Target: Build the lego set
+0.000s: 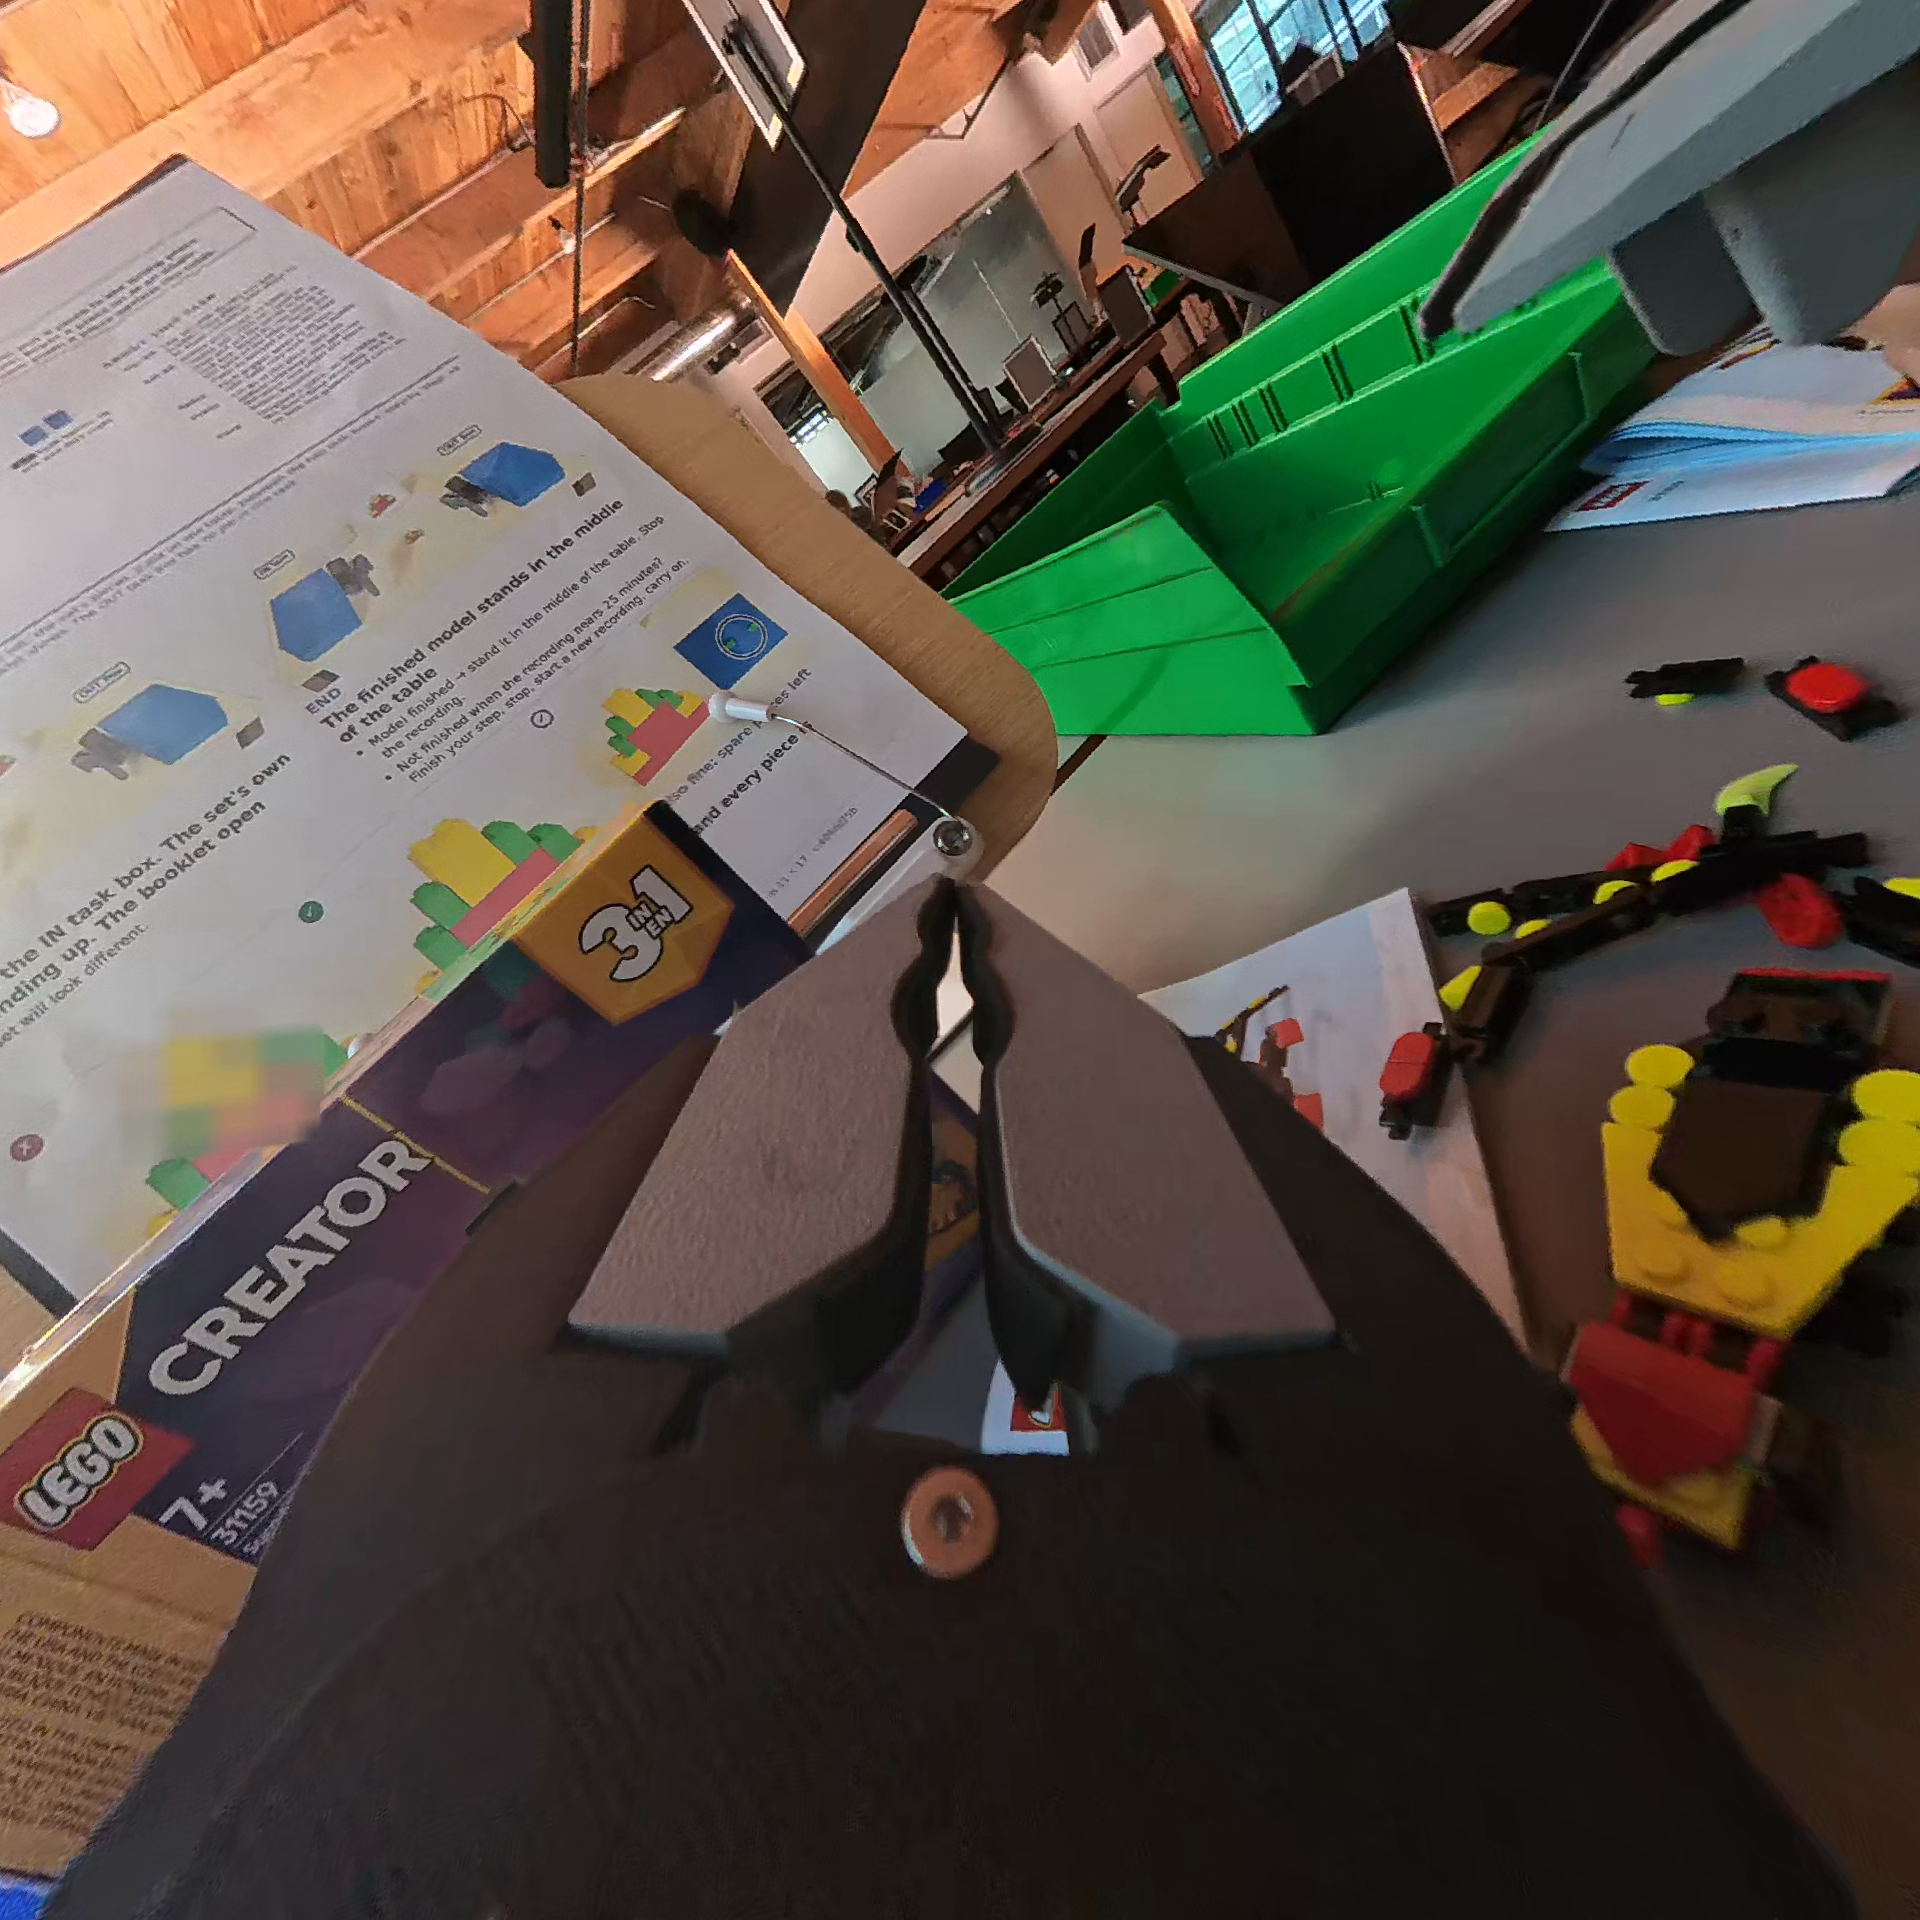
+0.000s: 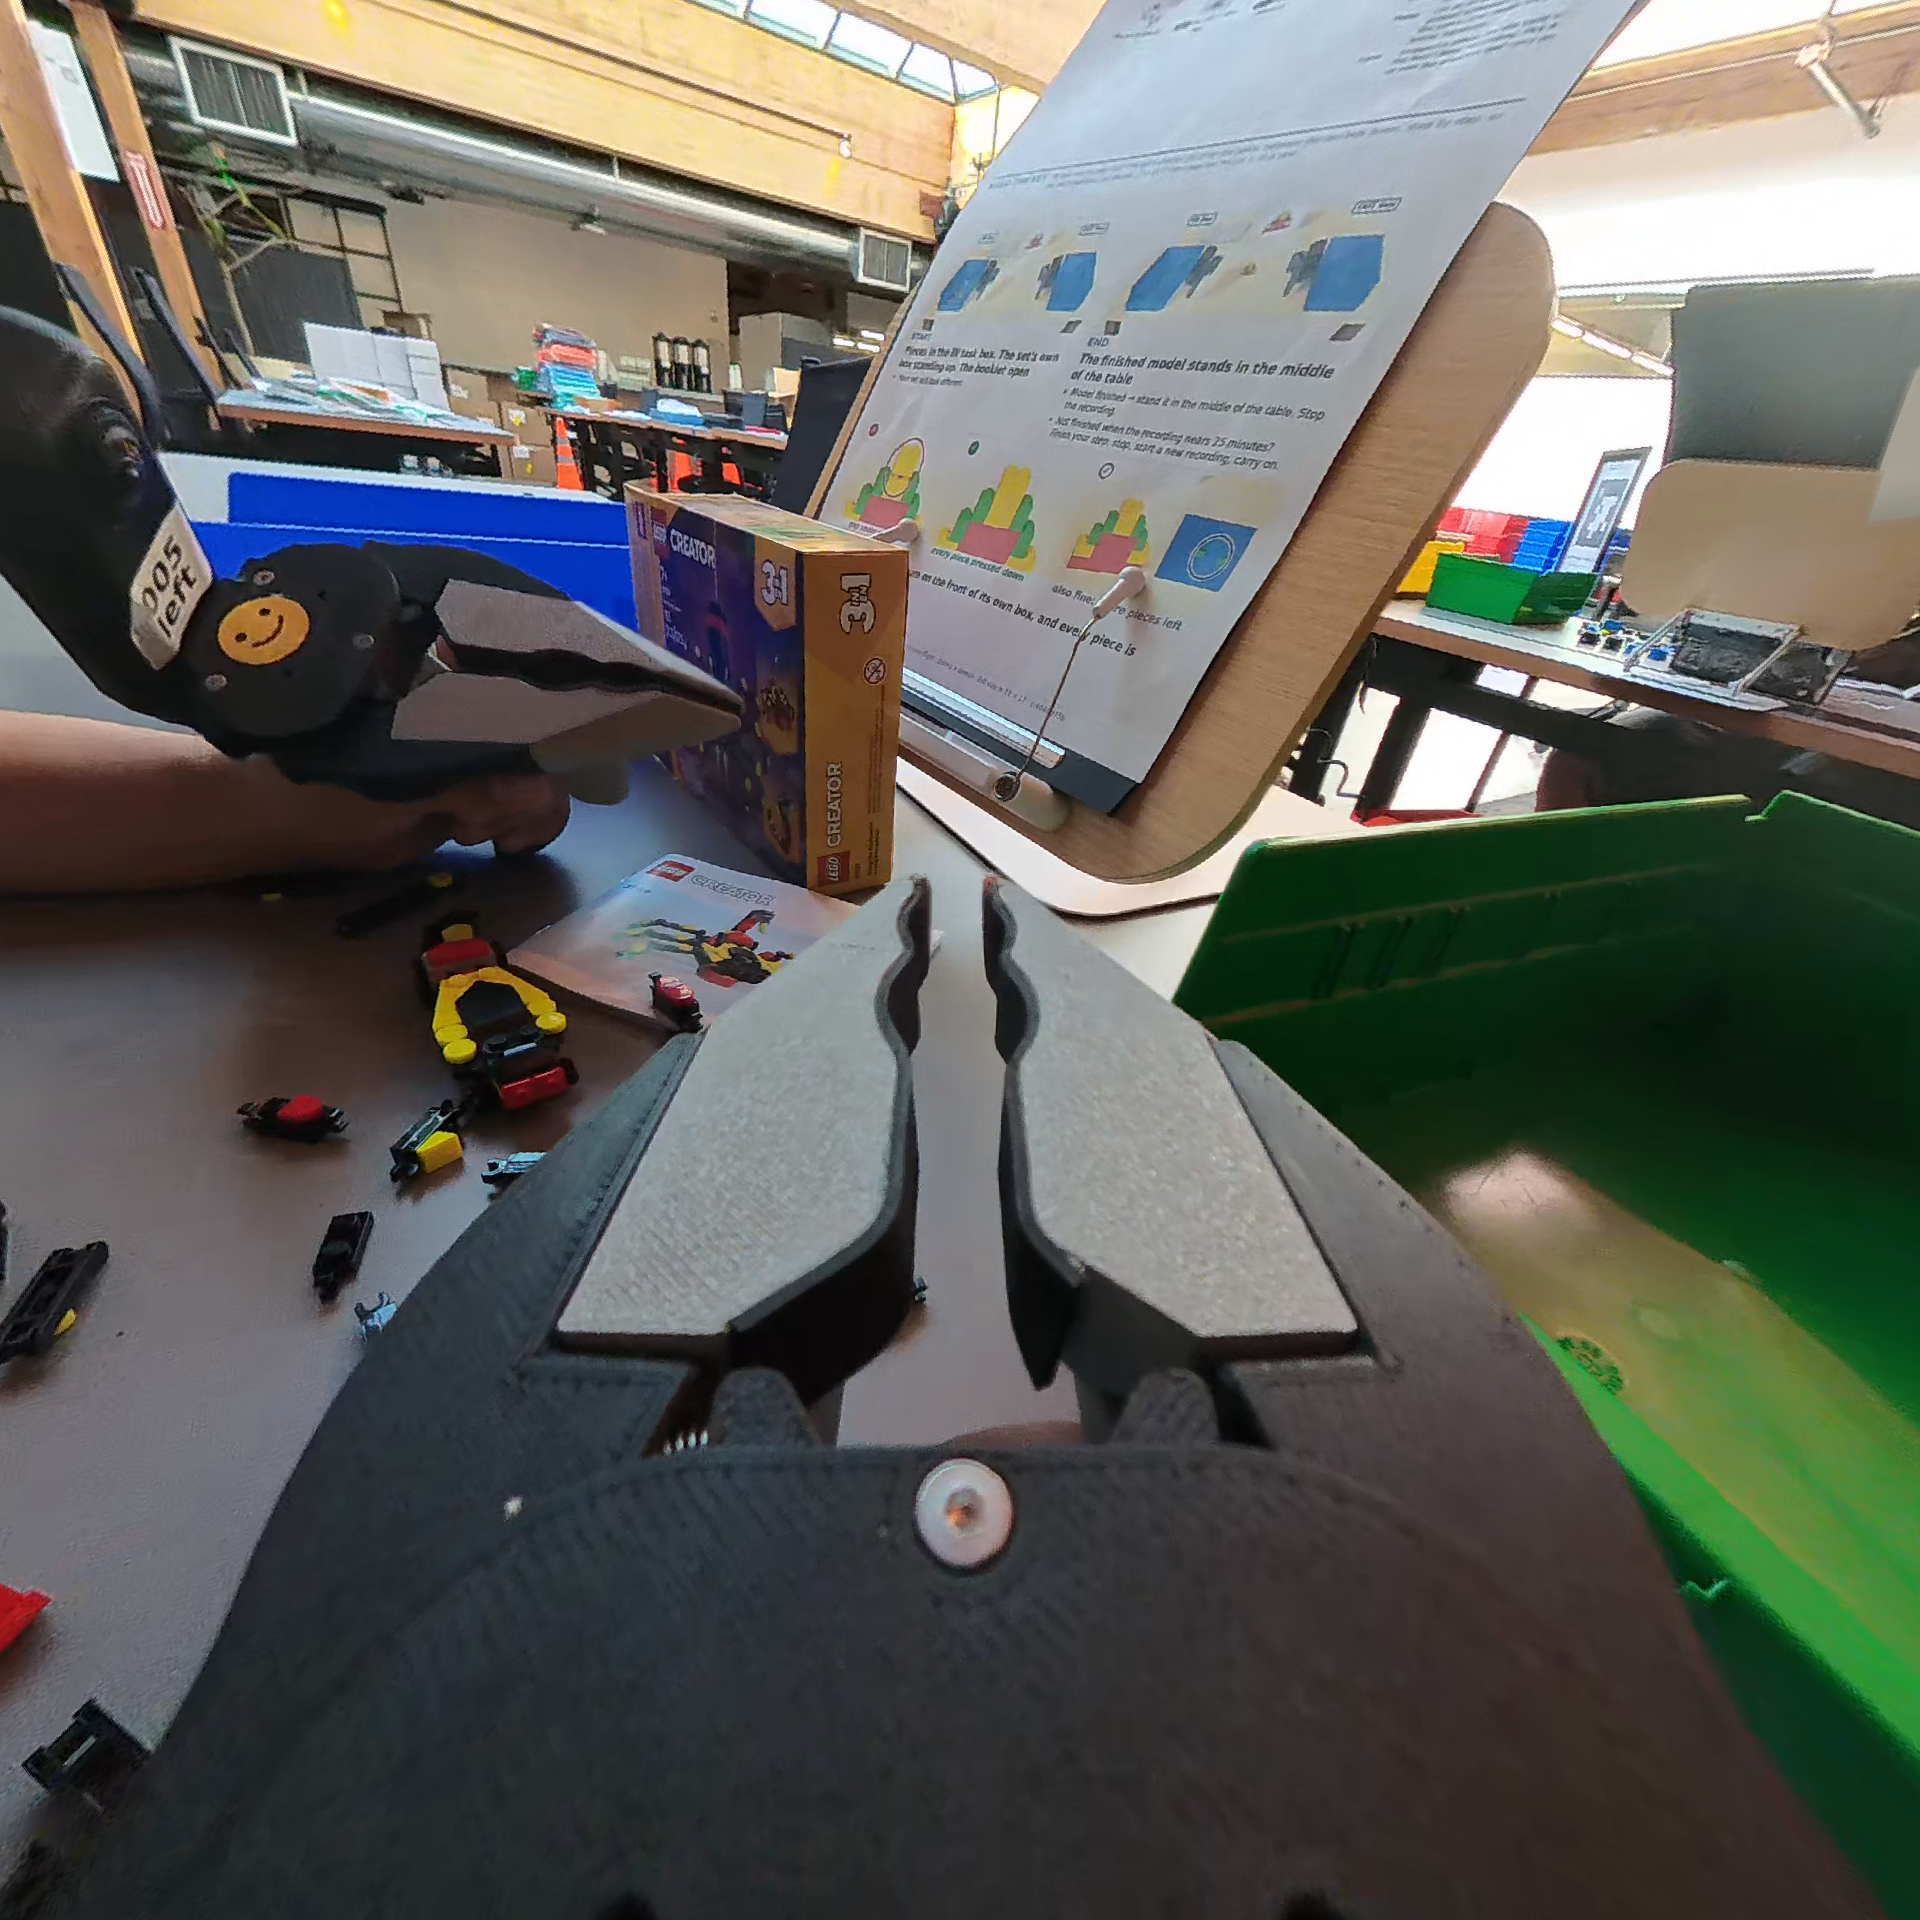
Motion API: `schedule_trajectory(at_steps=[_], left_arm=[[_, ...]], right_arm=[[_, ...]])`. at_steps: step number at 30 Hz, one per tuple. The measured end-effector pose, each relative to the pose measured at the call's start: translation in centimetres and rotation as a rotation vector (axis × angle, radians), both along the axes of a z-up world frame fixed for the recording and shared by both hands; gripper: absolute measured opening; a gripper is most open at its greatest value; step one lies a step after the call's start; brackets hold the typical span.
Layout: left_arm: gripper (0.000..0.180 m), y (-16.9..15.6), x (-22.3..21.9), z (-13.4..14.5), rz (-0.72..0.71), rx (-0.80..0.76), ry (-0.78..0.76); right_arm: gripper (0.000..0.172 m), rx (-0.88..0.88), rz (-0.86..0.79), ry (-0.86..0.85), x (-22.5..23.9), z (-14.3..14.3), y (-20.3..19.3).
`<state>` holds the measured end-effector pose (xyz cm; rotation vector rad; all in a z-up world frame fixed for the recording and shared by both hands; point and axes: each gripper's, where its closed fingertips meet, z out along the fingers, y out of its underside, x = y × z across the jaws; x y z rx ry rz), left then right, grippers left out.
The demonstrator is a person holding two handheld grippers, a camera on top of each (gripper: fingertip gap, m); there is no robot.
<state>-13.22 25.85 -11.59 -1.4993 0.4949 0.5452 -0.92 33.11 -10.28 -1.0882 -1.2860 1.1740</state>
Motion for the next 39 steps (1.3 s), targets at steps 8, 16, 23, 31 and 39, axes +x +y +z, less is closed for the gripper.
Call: schedule_trajectory(at_steps=[8,16,23,31,39], left_arm=[[0.000,0.0,0.3,-0.2,-0.012,-0.010,0.019],[0.000,0.0,0.6,-0.1,-0.008,0.009,0.052],[0.000,-0.3,0.0,0.3,0.013,0.034,0.031],[0.000,-0.3,0.0,0.5,0.012,0.040,0.032],[0.000,-0.1,0.1,0.2,0.015,0.027,0.047]], right_arm=[[0.006,0.005,-0.010,0.013,0.2,0.1,0.1],[0.005,0.038,-0.021,0.040,0.5,0.4,-0.2],[0.004,0.019,0.121,-0.097,0.9,-1.2,-3.2],[0.013,0.004,0.406,-0.345,3.0,-4.2,-8.1],[0.014,0.108,0.513,-0.582,4.5,-8.1,-10.6]])
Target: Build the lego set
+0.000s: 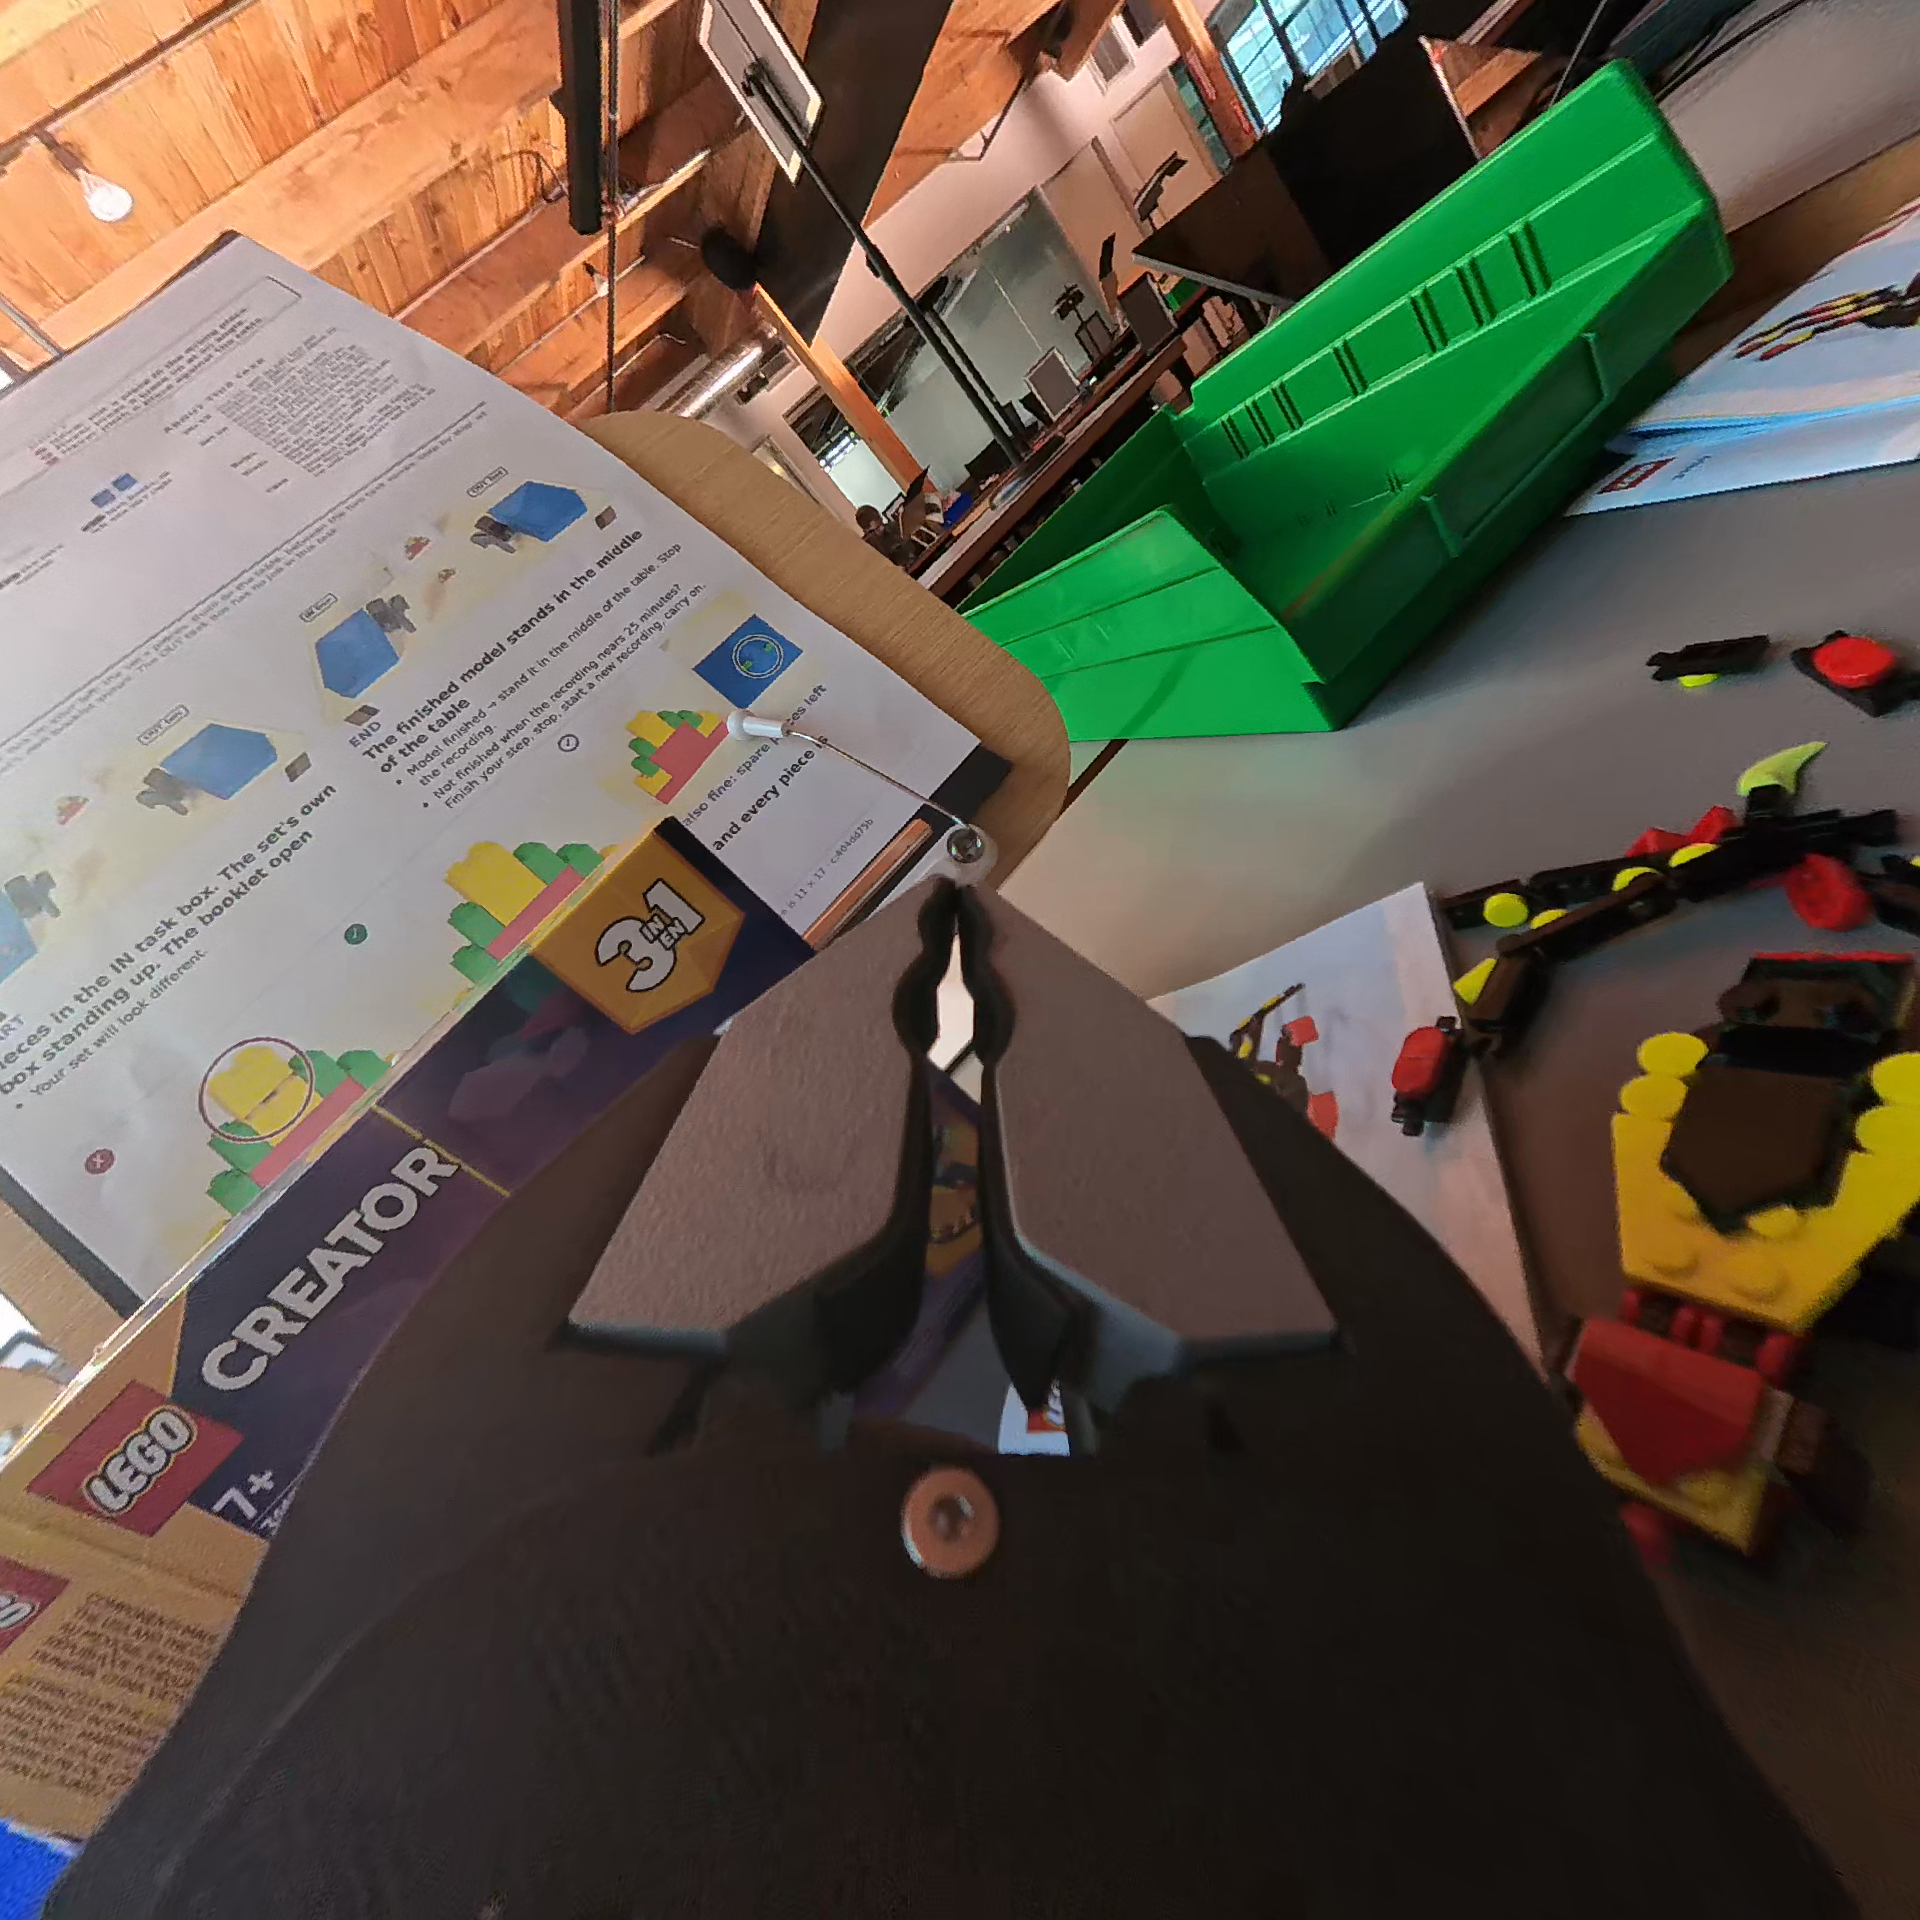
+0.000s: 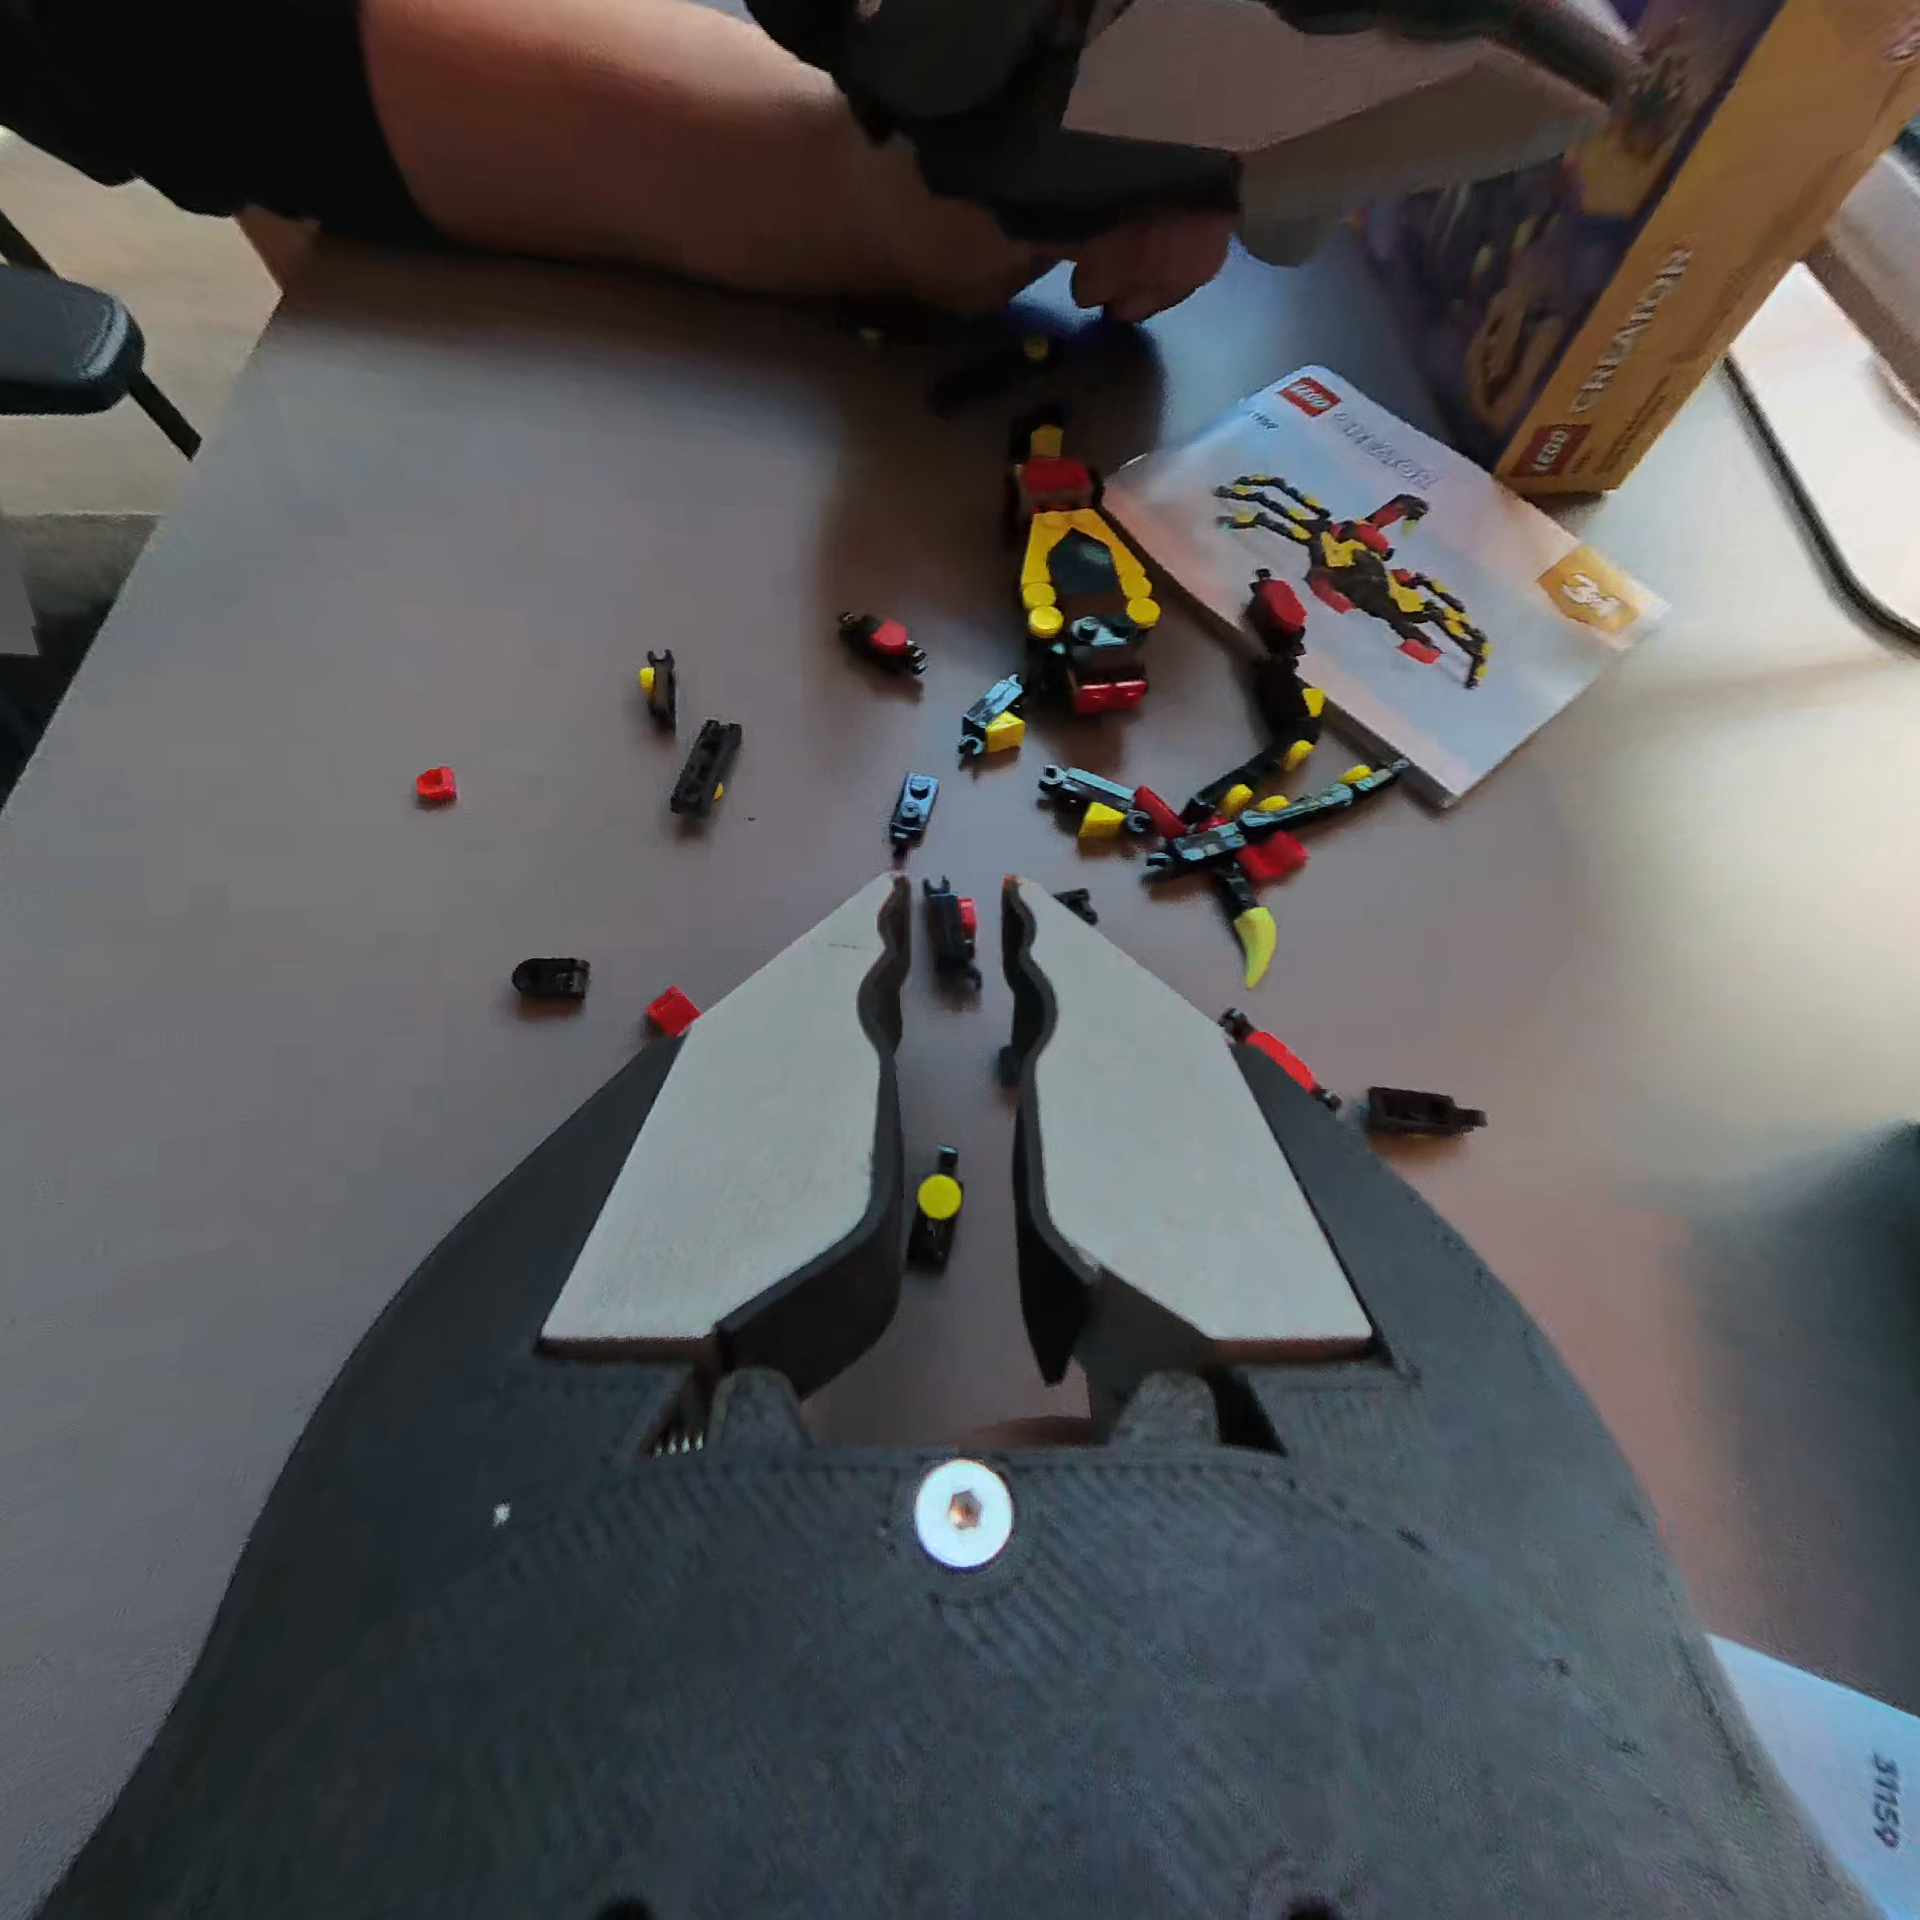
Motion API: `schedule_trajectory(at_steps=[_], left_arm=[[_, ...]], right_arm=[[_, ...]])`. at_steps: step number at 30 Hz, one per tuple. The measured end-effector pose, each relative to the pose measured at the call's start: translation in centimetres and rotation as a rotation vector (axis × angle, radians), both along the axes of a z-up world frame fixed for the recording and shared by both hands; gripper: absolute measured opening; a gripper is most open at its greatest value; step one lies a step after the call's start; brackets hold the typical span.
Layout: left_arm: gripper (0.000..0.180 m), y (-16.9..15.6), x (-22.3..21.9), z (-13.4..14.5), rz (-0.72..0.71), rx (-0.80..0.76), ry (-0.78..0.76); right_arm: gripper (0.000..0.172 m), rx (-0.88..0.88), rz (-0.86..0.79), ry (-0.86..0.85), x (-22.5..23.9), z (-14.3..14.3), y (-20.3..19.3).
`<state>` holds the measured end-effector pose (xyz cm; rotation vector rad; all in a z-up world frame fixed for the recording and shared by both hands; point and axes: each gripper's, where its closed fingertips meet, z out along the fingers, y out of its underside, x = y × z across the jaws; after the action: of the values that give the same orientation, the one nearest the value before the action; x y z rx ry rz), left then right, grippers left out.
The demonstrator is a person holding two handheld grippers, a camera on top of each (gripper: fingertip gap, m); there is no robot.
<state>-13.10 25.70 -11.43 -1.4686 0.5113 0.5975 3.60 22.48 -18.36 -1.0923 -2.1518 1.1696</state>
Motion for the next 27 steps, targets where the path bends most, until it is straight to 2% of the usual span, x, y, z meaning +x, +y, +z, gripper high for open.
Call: schedule_trajectory(at_steps=[7,9,15,21,25,27], left_arm=[[0.000,0.0,-0.2,0.0,0.006,-0.001,0.001],[0.000,0.1,-0.1,0.0,-0.002,-0.001,-0.003],[0.000,-0.1,-1.4,0.3,0.055,0.021,-0.006],[0.000,-0.7,-2.3,0.5,0.148,0.017,-0.056],[0.000,-2.2,-2.2,1.9,0.144,0.053,-0.200],[0.000,-2.6,-0.5,2.3,0.013,0.035,-0.356]], right_arm=[[0.016,0.133,0.026,-0.092,0.2,-2.4,-0.4],[0.007,0.158,0.036,-0.106,0.2,-2.8,-0.5],[0.006,0.245,0.018,-0.024,-0.8,-2.5,-0.3],[0.005,0.233,-0.212,0.301,-5.0,2.6,0.5],[0.006,0.459,-0.365,0.490,-6.5,5.4,0.8],[0.006,0.551,-0.428,0.614,-6.9,7.3,0.4]])
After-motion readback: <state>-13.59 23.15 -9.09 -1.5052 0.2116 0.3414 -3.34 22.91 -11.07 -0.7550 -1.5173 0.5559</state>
